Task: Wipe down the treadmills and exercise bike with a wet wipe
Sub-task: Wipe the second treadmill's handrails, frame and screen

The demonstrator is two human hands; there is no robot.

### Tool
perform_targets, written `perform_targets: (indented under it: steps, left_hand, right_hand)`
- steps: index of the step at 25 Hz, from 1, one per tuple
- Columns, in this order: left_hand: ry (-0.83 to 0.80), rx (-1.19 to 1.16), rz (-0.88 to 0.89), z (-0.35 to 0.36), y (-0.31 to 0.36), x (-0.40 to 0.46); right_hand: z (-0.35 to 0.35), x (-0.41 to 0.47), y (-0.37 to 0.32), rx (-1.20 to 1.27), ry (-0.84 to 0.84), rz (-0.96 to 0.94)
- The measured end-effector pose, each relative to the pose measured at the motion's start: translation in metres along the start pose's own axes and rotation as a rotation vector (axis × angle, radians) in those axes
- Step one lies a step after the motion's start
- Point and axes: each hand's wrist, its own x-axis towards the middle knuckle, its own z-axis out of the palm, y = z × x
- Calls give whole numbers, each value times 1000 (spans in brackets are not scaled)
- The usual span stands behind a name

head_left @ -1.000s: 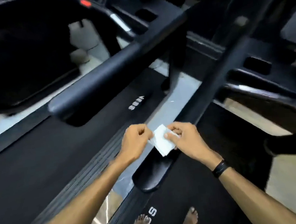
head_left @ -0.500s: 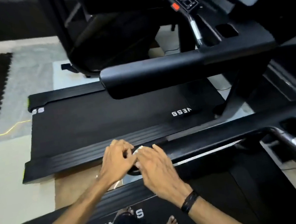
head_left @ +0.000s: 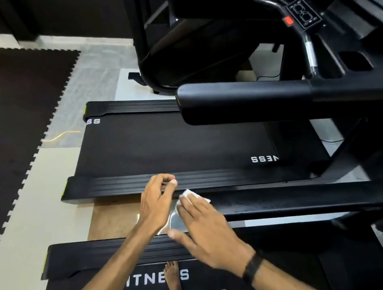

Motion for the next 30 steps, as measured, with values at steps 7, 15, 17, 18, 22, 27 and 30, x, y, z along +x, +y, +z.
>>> perform_targets:
  steps: [7, 15, 17, 18, 22, 27, 30]
  left_hand:
    - [-90, -32, -23, 20, -11, 13]
    - [-82, -382, -95, 25, -11, 25]
    - [-94, -390, -93, 26, -14, 26]
    - [-100, -392, -90, 29, -14, 28]
    - [-93, -453, -113, 36, -7, 37]
    - [-33, -465, -150, 21, -12, 48]
    - [14, -474, -154, 19, -22, 50]
  right_hand:
    - [-11, -5, 47, 7, 6, 343]
    - [-19, -47, 18, -5, -23, 199]
    - [-30, -48, 46, 26, -40, 333]
    - [-32, -36, 59, 33, -48, 405]
    - [-39, 58, 65, 157, -374, 543]
    - [-53, 26, 23, 304, -264, 218]
    - [-69, -2, 61, 256, -265, 379]
